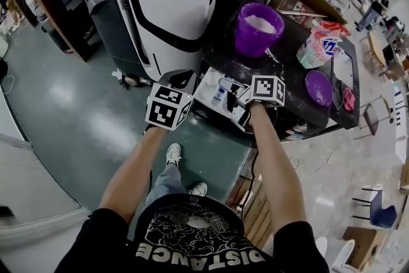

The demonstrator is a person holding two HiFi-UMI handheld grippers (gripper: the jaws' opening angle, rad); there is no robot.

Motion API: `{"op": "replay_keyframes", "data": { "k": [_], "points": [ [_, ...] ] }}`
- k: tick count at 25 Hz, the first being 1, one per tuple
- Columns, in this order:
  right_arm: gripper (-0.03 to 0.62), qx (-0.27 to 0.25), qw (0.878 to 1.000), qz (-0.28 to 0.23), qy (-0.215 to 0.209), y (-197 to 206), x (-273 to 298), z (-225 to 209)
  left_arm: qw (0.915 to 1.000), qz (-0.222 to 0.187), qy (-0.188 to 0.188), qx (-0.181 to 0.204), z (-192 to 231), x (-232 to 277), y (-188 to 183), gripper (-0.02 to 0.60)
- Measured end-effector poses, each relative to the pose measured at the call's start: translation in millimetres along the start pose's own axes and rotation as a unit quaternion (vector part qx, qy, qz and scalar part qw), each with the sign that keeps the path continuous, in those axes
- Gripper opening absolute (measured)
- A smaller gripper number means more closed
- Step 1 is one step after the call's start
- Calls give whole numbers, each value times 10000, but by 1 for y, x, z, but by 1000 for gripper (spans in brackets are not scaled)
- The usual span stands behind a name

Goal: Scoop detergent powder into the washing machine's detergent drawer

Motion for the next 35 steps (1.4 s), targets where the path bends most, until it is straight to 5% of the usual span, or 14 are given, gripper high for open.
{"op": "replay_keyframes", "data": {
  "k": [10,18,27,35],
  "points": [
    [35,-1176,9873,437,974,3,19,-4,9999,109,25,-22,1,2,7,2],
    [35,-2273,9553,835,1698,8,36,-4,9999,161,13,-33,4,1,12,2],
    [35,-3444,9049,1105,2245,12,48,2,9998,180,-46,-84,10,-4,17,2],
    [35,-4563,8420,1297,2570,21,55,6,9997,199,-59,-109,11,-6,22,2]
  ]
}}
Point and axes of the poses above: the fingertips, and each gripper's own axes: x forward along the fingers, z to its left, y out of its underside, the point moved 9 cm from there along -x, backward along the fingers, and after that the axes turned 14 degrees about x, right-handed, at the moved point
